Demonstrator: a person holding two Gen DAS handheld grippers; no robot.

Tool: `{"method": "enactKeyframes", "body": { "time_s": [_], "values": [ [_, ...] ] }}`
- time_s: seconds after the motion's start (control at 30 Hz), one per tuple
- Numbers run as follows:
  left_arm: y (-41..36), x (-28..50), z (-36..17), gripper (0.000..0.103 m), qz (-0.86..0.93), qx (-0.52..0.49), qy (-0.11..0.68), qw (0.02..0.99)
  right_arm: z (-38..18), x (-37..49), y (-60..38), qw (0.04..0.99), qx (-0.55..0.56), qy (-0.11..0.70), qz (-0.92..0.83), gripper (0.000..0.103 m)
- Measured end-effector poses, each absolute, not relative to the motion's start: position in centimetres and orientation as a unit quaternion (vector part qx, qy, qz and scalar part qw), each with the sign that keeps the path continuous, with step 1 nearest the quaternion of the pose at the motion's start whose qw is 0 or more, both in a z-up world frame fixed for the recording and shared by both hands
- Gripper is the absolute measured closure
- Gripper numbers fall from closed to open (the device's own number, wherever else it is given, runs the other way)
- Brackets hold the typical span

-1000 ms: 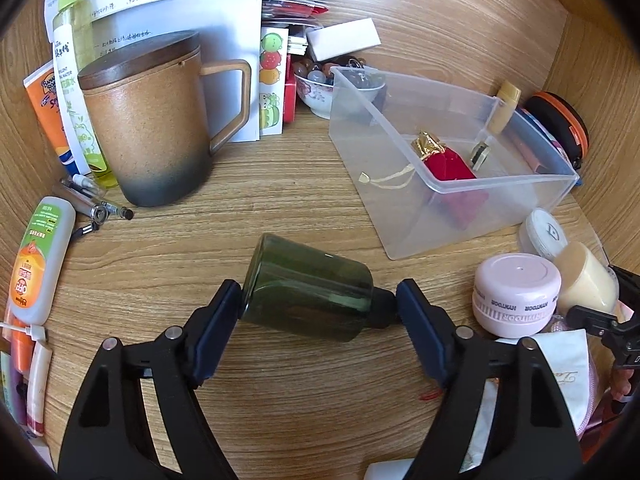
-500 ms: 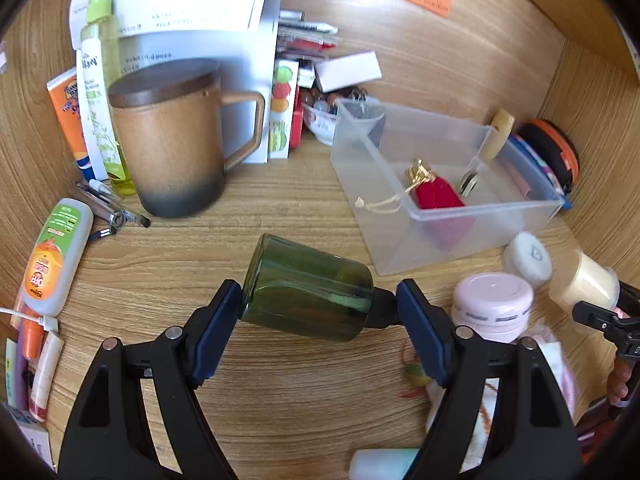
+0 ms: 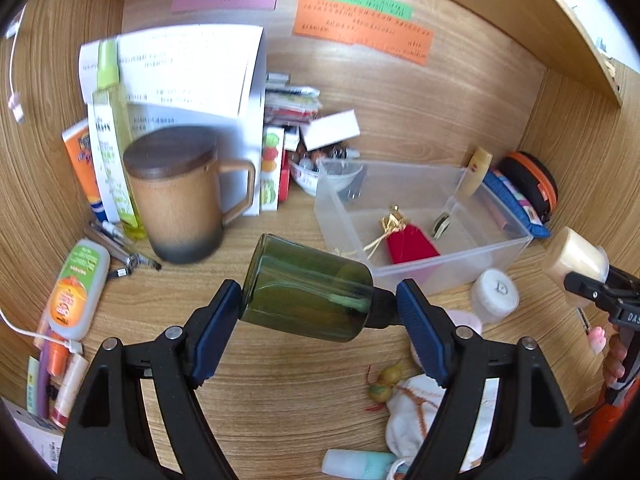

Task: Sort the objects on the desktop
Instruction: 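Lift both items over the clear box and open both tools to release them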

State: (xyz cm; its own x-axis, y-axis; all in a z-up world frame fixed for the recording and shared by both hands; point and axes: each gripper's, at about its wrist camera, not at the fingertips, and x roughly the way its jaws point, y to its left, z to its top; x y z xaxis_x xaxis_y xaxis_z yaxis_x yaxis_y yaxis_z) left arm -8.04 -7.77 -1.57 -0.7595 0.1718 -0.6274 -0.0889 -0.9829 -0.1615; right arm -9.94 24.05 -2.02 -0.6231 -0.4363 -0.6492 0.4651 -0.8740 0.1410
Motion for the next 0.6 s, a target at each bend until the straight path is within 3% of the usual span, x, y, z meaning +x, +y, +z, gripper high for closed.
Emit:
{"method": "enactKeyframes", "body": {
  "time_s": [0.6],
  "values": [
    [-5.2, -9.8, 2.6, 0.024, 0.944, -0.306, -0.059, 0.104, 2.1, -15.8, 22.0, 0.258, 0.32, 0.045, -0.911, 0.036]
  ]
}}
